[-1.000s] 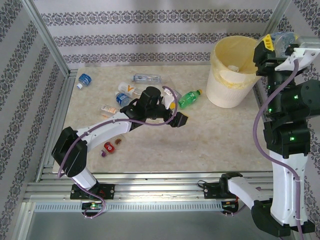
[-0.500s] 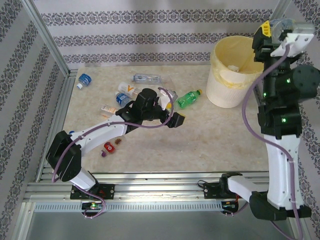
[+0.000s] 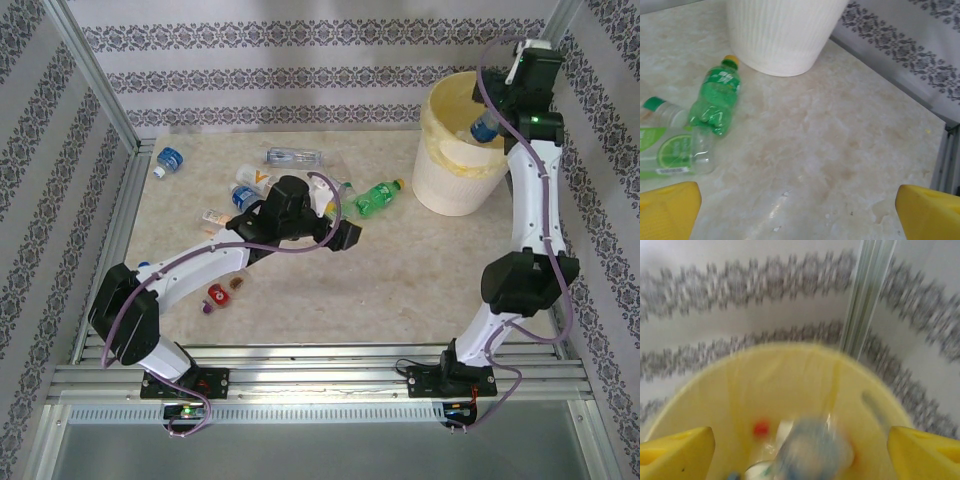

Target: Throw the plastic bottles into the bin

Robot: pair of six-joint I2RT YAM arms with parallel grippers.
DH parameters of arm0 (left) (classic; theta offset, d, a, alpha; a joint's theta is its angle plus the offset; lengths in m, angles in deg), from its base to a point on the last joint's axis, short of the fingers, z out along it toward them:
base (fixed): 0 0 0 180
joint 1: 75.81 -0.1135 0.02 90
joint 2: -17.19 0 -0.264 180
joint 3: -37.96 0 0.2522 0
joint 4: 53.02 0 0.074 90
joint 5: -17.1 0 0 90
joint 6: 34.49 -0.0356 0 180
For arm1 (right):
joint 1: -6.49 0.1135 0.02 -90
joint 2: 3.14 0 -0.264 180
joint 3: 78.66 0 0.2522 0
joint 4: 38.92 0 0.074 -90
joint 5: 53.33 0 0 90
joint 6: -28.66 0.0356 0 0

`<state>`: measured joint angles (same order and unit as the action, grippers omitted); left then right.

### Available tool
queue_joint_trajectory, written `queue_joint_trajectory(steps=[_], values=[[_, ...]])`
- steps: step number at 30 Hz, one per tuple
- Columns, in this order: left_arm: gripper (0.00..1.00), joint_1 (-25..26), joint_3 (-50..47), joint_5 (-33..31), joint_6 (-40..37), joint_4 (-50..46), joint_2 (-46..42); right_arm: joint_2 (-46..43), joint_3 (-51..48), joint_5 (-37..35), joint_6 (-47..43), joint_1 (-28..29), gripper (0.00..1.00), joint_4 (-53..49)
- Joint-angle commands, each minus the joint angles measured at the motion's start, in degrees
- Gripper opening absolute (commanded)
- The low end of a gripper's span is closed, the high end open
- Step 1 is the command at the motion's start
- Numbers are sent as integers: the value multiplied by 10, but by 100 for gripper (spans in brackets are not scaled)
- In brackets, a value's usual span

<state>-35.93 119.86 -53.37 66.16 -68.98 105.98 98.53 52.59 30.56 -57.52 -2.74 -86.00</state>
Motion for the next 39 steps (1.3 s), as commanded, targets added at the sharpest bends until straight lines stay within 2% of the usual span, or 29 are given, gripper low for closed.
queue_joint_trajectory(steps=[1,6,10,23,30,39], values=[[100,-13,16,-19,28,-15,3,-55,46,59,36,6,92,-65],[100,-16,9,-25,20,-1,-6,-88,34,119,95,31,93,-132],[100,-21,3,-21,7,7,-19,-126,-50,162,200,64,93,-133],[100,-30,7,-16,-36,-8,-67,-177,-298,117,435,177,93,-61],[100,-30,6,-19,-50,-14,-89,-144,-389,92,534,205,91,1],[100,-31,9,-20,-62,-29,-97,-31,-370,76,588,229,90,33]])
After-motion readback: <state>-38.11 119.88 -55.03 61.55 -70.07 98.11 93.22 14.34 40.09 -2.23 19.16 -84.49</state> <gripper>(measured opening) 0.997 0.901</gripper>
